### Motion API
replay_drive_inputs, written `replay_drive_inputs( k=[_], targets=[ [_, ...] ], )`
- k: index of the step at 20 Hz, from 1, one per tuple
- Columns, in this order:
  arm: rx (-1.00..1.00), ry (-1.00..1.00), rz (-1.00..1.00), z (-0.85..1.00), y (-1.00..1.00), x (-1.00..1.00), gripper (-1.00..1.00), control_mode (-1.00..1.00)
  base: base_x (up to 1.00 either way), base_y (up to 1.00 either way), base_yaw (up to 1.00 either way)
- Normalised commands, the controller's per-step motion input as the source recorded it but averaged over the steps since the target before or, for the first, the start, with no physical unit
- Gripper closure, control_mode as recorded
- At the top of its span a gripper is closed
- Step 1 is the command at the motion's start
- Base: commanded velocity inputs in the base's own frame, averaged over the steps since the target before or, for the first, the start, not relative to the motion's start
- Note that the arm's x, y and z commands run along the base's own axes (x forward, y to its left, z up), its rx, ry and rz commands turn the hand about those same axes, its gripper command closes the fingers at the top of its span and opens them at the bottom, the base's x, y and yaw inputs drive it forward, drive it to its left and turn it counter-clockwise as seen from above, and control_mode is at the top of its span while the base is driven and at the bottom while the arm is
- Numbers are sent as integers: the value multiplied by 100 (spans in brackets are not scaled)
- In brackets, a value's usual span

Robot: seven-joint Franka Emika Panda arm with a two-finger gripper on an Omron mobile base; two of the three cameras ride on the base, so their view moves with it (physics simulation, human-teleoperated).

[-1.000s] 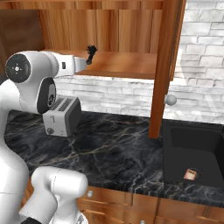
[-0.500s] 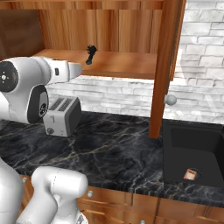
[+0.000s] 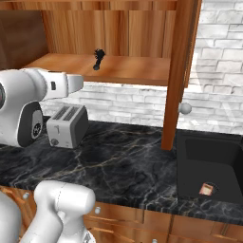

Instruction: Pick up the dish brush and bar soap from the sink, and place them back in the cabinet, and close the cabinet doors.

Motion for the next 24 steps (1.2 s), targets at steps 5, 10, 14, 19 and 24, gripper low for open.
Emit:
replay_drive_inputs(
  k=[5,10,14,19,24],
  targets=[
    [0,4,0,0,0,-49,-100,-100,0,0,0],
    [1,13,0,0,0,-46,-100,-100,0,0,0],
    [1,20,-1,0,0,-41,-100,-100,0,0,0],
    [1,19,0,0,0,-36,-100,-100,0,0,0],
    [0,14,0,0,0,-28,-100,-100,0,0,0]
  ],
)
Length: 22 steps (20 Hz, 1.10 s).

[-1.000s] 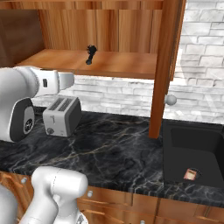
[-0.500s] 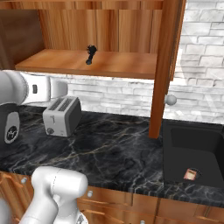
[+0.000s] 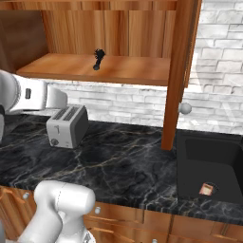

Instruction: Pick up the dish brush and bar soap from the sink, and place them back in the cabinet, and close the cabinet doors.

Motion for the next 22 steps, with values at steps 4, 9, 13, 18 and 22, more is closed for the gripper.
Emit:
replay_drive_inputs(
  k=[4,9,13,18,22],
  targets=[
    [0,10,0,-2,0,-26,-100,-100,0,0,0],
    [0,1,0,-24,0,-24,-100,-100,0,0,0],
    [0,0,0,-40,0,-21,-100,-100,0,0,0],
    [0,0,0,-28,0,-25,-100,-100,0,0,0],
    [0,0,0,-21,0,-21,-100,-100,0,0,0]
  ],
)
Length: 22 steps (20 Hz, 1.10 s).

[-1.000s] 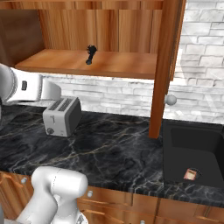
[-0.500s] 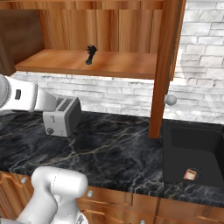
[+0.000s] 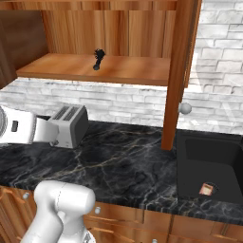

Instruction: Pick up the dish brush and bar soap from the sink, and place them back in the cabinet, and close the cabinet doors.

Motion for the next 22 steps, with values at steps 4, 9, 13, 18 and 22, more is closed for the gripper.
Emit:
replay_drive_inputs(
  k=[4,9,13,18,22],
  targets=[
    [0,0,0,-11,0,-19,-100,-100,0,0,0],
    [0,0,0,-10,-2,-16,-100,-100,0,0,0],
    [0,0,0,-7,-3,-12,-100,100,-4,-2,0],
    [0,0,0,0,0,0,-100,100,-17,-23,0],
    [0,0,0,0,0,0,-100,100,-32,-38,0]
  ],
)
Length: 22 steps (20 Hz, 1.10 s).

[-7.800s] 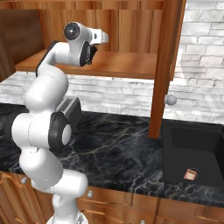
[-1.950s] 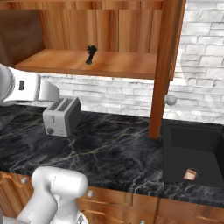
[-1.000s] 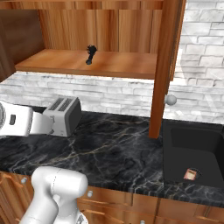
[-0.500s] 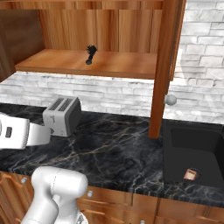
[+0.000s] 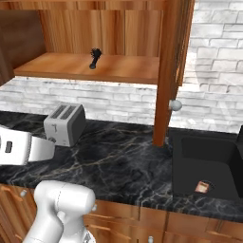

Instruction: Pick up the dish brush and bar soap from the sink, and place them back in the cabinet, and close the cabinet doors.

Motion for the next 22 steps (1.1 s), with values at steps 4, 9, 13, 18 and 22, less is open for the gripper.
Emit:
replay_drive_inputs(
  k=[4,9,13,18,22],
  targets=[
    [0,0,0,0,0,0,-100,100,-31,-43,0],
    [0,0,0,0,0,0,-100,100,-38,-37,0],
    [0,0,0,0,0,0,-100,100,-43,-38,0],
    [0,0,0,0,0,0,-100,100,-35,-43,0],
    [0,0,0,0,0,0,-100,100,-36,-48,-1]
  ],
)
